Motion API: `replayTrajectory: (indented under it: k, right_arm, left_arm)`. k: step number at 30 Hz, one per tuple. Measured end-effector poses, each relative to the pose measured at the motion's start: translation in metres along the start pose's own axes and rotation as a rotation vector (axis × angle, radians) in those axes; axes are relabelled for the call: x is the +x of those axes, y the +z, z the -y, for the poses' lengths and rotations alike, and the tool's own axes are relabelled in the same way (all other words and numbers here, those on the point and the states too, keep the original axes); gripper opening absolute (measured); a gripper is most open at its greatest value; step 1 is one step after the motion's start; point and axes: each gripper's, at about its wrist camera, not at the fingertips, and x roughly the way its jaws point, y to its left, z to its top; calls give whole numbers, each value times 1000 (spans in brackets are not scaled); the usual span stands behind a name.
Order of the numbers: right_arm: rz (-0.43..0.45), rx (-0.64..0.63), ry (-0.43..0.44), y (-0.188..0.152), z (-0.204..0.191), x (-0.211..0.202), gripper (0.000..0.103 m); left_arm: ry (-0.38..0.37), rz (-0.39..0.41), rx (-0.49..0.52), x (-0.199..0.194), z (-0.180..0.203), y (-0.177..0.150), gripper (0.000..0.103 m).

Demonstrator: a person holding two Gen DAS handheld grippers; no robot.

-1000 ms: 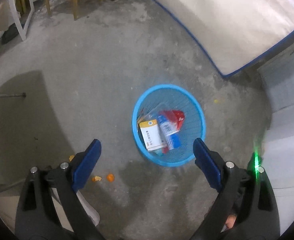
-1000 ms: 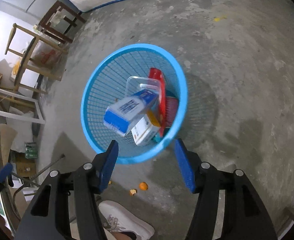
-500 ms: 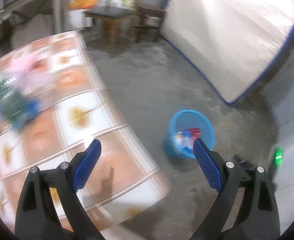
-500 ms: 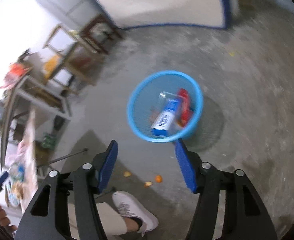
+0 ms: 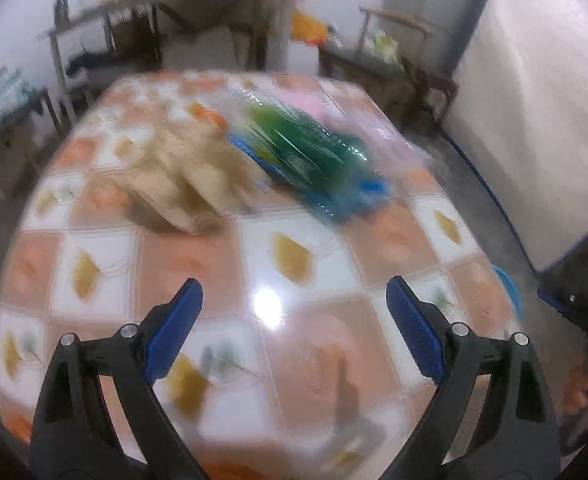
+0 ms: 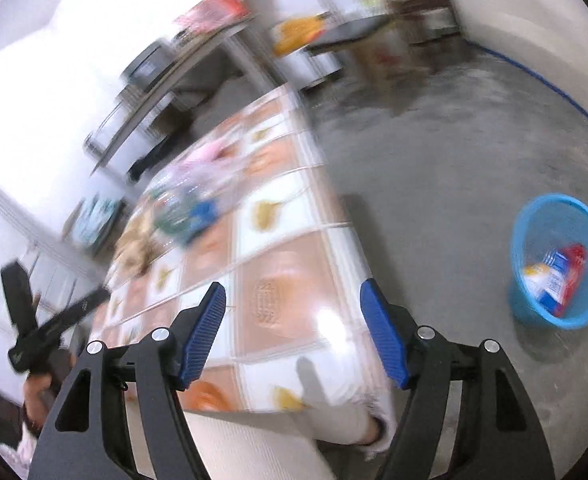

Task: Collect trash
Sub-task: 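Move both open tools back toward the table, then grasp the beige crumpled cloth with the left tool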

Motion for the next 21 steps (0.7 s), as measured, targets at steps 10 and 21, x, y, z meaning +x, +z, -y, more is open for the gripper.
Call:
replayTrajectory:
  k: [10,21]
  right_arm:
    - [-203,-193,104,-5,-104,72,68]
    - [-313,-135,106,-15,-114,107,68]
  left_arm:
    - [-37,-19,474,60,-77,68,95]
    - [-179,-246,568,153,-96,94,94]
